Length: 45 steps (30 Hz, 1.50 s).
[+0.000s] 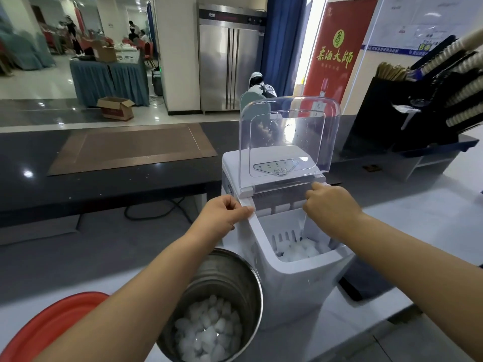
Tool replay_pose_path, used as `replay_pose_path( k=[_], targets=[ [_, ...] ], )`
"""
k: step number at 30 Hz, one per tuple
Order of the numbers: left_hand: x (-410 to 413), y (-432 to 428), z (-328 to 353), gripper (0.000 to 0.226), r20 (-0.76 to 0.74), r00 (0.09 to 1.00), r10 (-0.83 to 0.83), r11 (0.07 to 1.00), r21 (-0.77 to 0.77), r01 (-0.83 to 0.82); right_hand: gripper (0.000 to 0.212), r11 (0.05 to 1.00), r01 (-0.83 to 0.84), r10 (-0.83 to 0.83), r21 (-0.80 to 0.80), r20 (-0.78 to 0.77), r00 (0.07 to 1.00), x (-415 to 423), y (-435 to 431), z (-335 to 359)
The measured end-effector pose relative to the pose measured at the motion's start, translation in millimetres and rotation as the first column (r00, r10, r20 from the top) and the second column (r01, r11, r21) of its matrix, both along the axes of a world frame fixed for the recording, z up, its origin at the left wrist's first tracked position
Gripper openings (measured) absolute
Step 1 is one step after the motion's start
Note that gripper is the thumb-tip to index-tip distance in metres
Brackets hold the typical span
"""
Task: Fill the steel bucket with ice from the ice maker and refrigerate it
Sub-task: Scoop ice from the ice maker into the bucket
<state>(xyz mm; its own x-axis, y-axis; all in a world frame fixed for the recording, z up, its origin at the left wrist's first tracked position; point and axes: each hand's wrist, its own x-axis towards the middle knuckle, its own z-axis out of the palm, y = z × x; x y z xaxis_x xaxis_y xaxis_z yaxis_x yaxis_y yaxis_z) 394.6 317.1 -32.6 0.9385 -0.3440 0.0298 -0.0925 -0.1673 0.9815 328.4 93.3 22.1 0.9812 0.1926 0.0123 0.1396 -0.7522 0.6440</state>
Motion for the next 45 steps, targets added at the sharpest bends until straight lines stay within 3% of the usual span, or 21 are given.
replay_pose_path(
  k=[9,14,18,25,36,45],
  targets=[
    [1.8,-0.2,-4.4,0.030,0.011,1.000,-0.008,1.000,-0.018,0.009,0.025,0.985,0.154,-0.153,0.070,-0.026,0.988,5.9,-13.3,3.6],
    [1.9,-0.2,-3.7,0.029,0.010,1.000,-0.017,1.000,-0.013,0.017,0.026,0.997,0.072,-0.073,0.027,0.051,0.996,-3.4,-10.3,6.1],
    [1.6,-0.5,-2.8,0.028,0.006,1.000,-0.024,1.000,-0.011,0.024,0.026,0.998,0.060,-0.060,0.009,0.004,0.998,-4.8,-3.3,2.1],
    [2.1,0.5,-3.6,0.027,-0.027,0.999,-0.033,0.999,-0.018,0.032,0.023,0.947,0.278,-0.273,0.158,-0.054,0.960,6.1,-9.1,-2.5],
    [3.7,0.1,-5.1,0.029,-0.045,0.998,-0.039,0.998,-0.041,0.037,0.027,0.932,0.339,-0.333,0.127,-0.067,0.940,5.3,2.8,-4.7],
    [2.8,-0.2,-3.8,0.029,-0.051,0.998,-0.044,0.998,-0.045,0.042,0.025,0.868,0.406,-0.378,0.284,-0.150,0.913,6.0,-6.2,4.4]
  ],
)
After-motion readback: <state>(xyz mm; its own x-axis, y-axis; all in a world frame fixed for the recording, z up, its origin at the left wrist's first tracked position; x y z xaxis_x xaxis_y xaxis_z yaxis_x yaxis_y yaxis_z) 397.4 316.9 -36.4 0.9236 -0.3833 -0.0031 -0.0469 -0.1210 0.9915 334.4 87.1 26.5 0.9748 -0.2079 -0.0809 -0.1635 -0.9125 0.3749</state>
